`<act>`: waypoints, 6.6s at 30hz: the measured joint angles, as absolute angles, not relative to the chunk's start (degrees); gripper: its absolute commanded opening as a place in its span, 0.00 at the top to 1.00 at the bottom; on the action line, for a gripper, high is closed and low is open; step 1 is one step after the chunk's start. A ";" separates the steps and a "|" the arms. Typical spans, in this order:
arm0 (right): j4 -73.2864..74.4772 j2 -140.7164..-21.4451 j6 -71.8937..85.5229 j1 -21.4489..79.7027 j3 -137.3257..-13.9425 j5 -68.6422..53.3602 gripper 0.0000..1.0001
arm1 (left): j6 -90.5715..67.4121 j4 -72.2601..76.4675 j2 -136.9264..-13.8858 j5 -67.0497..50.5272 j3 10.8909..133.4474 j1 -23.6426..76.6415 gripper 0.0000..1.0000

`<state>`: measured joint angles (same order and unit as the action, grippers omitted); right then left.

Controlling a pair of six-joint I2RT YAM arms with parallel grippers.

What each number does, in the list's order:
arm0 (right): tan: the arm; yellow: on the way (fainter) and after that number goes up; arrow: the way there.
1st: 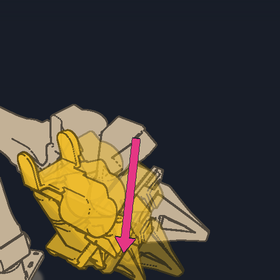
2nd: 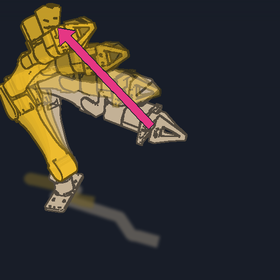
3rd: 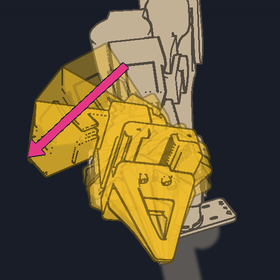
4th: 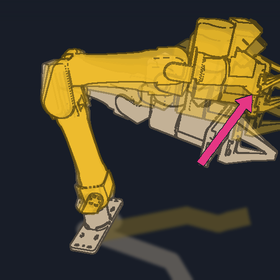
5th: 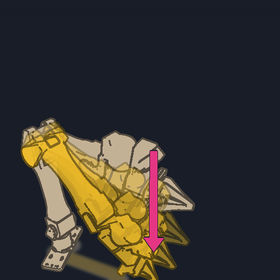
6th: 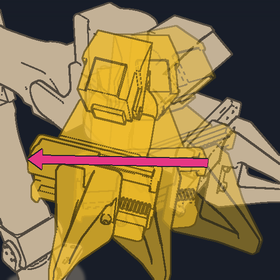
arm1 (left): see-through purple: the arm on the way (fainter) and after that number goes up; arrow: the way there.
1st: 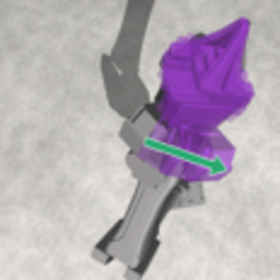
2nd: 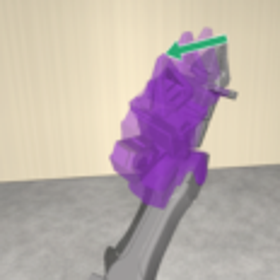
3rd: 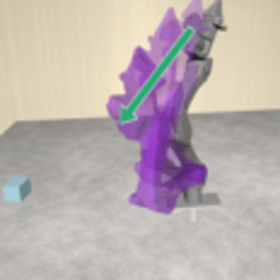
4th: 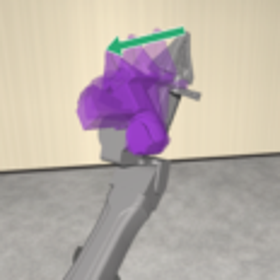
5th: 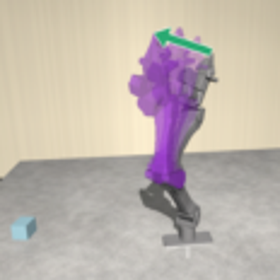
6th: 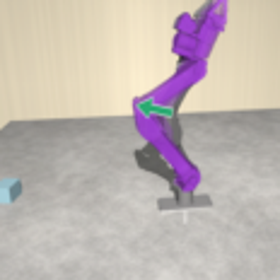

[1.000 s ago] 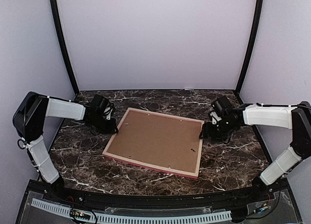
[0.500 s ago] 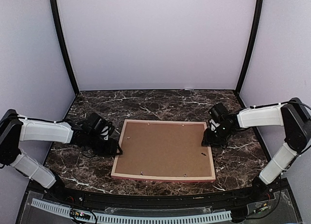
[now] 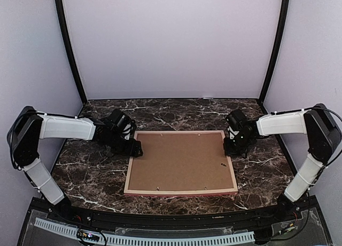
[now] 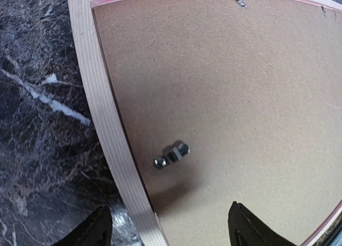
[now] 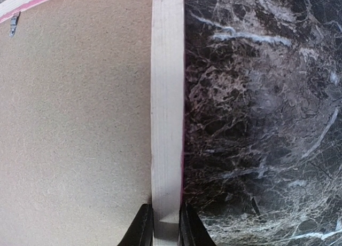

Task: Put the photo into the frame
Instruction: Rotate the photo frame at the center of the board, then adjust the fastener on the backboard, then press the fastener onto the backboard, then hold the photo frame at the center of the board, then press the fastener onto the backboard.

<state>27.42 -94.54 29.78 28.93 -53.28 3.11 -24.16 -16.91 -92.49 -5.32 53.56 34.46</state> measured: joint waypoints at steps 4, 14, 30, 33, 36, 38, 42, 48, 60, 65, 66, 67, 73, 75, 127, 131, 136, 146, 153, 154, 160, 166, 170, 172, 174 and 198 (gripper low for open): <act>27.42 -95.15 29.02 28.86 -53.95 3.33 0.84 | -21.04 -18.48 -98.70 -3.25 57.91 33.58 0.23; 27.18 -96.20 28.27 28.71 -54.98 3.22 0.85 | -17.47 -20.10 -103.48 -0.82 62.30 31.11 0.23; 26.76 -97.19 27.66 28.45 -55.96 2.81 0.86 | -17.58 -19.42 -106.50 -4.56 65.43 28.25 0.43; 26.76 -97.19 27.64 28.45 -55.96 2.81 0.86 | -18.02 -19.18 -106.61 -5.48 65.43 27.68 0.50; 26.76 -97.19 27.64 28.45 -55.96 2.76 0.86 | -18.48 -18.90 -106.61 -6.37 65.34 27.49 0.56; 26.76 -97.19 27.59 28.45 -55.96 2.76 0.87 | -18.87 -18.35 -106.56 -7.11 64.97 27.46 0.60; 26.76 -97.19 27.51 28.45 -55.96 2.76 0.87 | -19.70 -17.12 -105.80 -8.16 63.57 27.20 0.65; 26.74 -97.19 27.49 28.45 -55.96 2.68 0.87 | -20.62 -15.77 -103.37 -9.65 60.07 27.00 0.69; 26.74 -97.19 27.49 28.45 -55.96 2.26 0.88 | -21.61 -16.34 -101.16 -10.94 57.49 26.98 0.57; 26.72 -97.19 27.49 28.45 -55.96 2.17 0.88 | -21.71 -16.88 -100.79 -10.92 57.60 27.00 0.49; 26.68 -97.19 27.49 28.45 -55.96 2.17 0.88 | -21.80 -17.08 -100.62 -10.90 57.60 27.00 0.48; 26.52 -97.21 27.46 28.45 -55.96 2.15 0.88 | -21.91 -17.41 -100.42 -10.85 57.58 27.00 0.46; 25.87 -97.36 27.44 28.45 -55.92 2.09 0.88 | -22.55 -17.63 -98.02 -10.79 57.58 27.00 0.40; 25.63 -97.41 27.44 28.45 -55.92 2.02 0.88 | -22.68 -17.54 -97.51 -10.96 57.58 27.00 0.38; 24.84 -97.82 27.00 28.34 -55.99 1.04 0.90 | -20.08 -17.98 -102.63 -9.41 60.18 28.05 0.74; 24.84 -97.82 27.00 28.34 -55.99 1.04 0.90 | -20.05 -17.98 -102.63 -9.50 60.18 28.01 0.64; 24.73 -97.82 27.00 28.34 -55.99 1.02 0.90 | -19.16 -17.91 -102.69 -10.31 60.14 28.18 0.46; 23.51 -98.19 26.92 28.34 -56.03 0.82 0.88 | -18.74 -17.91 -101.10 -11.77 58.96 28.53 0.28; 23.16 -98.15 27.75 27.92 -55.90 -0.03 0.78 | -18.94 -18.26 -97.78 -11.35 56.62 28.53 0.34; 23.03 -98.15 27.94 27.81 -55.86 -0.21 0.76 | -19.09 -18.26 -97.45 -11.27 56.21 28.53 0.37; 22.63 -98.15 28.93 27.73 -55.64 -0.62 0.59 | -19.66 -18.63 -97.14 -10.57 54.68 28.53 0.49; 22.76 -96.47 29.30 27.75 -54.06 -1.98 0.49 | -20.25 -18.55 -97.14 -10.41 54.52 28.71 0.59; 23.75 -94.80 29.43 27.75 -53.06 -2.76 0.48 | -20.86 -18.52 -97.14 -10.26 54.26 29.10 0.64; 23.77 -93.97 29.47 27.77 -52.49 -3.05 0.47 | -21.45 -18.55 -97.14 -9.96 54.22 29.41 0.66; 23.68 -93.03 29.47 27.77 -51.53 -3.46 0.45 | -21.96 -18.52 -97.14 -9.41 54.15 29.74 0.69; 22.09 -89.69 27.11 31.11 -46.09 -7.44 0.42 | -27.40 -17.87 -96.51 -6.68 53.45 30.55 0.84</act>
